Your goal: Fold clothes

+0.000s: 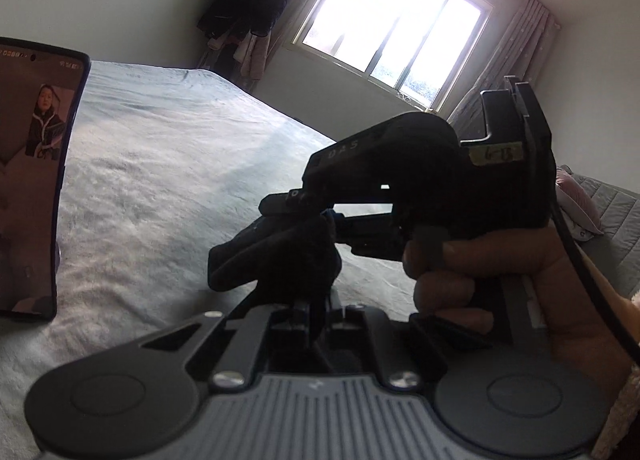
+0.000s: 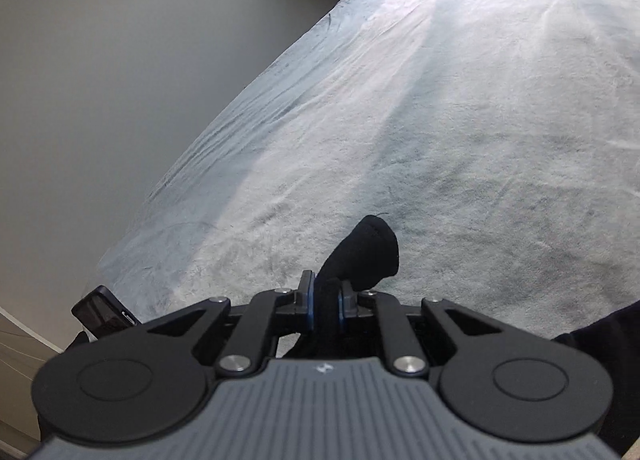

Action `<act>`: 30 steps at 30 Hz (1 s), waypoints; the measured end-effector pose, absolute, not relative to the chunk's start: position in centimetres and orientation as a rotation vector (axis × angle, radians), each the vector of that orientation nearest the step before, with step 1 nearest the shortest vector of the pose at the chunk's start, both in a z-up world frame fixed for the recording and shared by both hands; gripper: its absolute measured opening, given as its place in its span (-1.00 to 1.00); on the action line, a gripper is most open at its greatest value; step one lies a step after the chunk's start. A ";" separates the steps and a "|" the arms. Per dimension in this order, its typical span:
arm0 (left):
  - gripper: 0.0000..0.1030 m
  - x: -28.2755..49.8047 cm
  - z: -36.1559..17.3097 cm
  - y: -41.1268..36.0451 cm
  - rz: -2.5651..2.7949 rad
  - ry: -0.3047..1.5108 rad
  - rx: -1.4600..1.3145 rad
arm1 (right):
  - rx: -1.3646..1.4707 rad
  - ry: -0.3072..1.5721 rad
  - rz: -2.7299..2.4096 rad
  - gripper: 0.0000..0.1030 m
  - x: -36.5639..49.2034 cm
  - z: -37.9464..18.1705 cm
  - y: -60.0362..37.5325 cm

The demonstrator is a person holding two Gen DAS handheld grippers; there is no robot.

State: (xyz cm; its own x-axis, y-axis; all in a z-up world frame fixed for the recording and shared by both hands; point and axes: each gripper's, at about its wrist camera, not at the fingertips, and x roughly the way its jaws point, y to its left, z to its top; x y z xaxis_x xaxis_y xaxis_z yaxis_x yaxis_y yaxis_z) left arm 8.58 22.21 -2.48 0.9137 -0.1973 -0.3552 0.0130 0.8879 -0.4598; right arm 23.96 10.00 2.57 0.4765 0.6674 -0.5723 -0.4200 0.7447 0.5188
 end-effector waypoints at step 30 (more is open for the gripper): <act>-0.87 11.8 -6.3 19.0 0.059 0.662 -0.536 | 0.159 0.583 0.529 -0.81 21.5 12.5 10.6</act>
State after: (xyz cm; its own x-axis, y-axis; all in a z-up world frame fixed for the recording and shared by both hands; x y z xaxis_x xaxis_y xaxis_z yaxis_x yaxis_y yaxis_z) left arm 11.82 19.01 -6.31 0.7921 -0.1148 -0.5994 -0.2189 0.8634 -0.4546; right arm 21.47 10.59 12.51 0.7060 0.5183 -0.4827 -0.4302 0.8552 0.2890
